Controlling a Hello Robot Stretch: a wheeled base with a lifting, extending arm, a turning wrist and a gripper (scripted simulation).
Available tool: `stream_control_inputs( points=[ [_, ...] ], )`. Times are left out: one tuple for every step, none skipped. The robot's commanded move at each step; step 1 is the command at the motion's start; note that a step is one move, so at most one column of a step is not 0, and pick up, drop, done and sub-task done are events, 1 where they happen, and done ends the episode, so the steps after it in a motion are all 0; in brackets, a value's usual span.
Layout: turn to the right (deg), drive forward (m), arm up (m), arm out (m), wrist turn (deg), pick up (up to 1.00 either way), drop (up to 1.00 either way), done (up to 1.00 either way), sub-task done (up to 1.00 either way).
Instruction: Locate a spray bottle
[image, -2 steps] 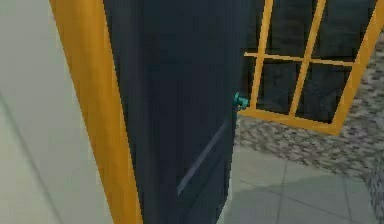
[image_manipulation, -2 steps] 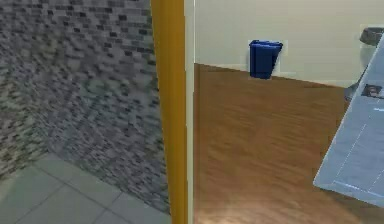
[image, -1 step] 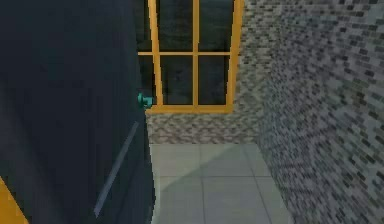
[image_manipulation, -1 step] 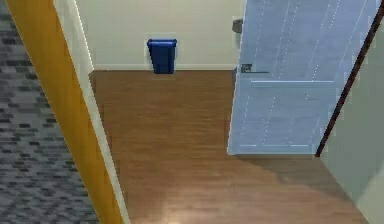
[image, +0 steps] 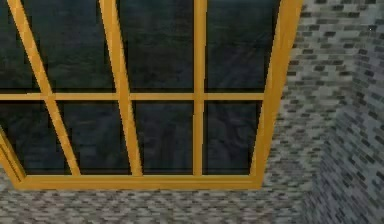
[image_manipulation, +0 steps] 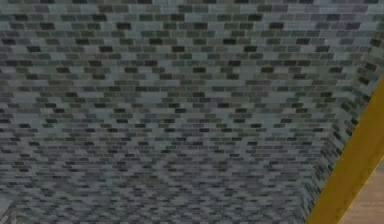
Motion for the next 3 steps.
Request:
stream_control_inputs(
  points=[
    [0.0, 0.20, 0.00, 0.00, 0.0, 0.00, 0.00, 0.00, 0.00],
    [-21.0, 0.00, 0.00, 0.00, 0.0, 0.00, 0.00, 0.00, 0.00],
    [-3.0, 0.00, 0.00, 0.00, 0.0, 0.00, 0.00, 0.00, 0.00]
  ],
)
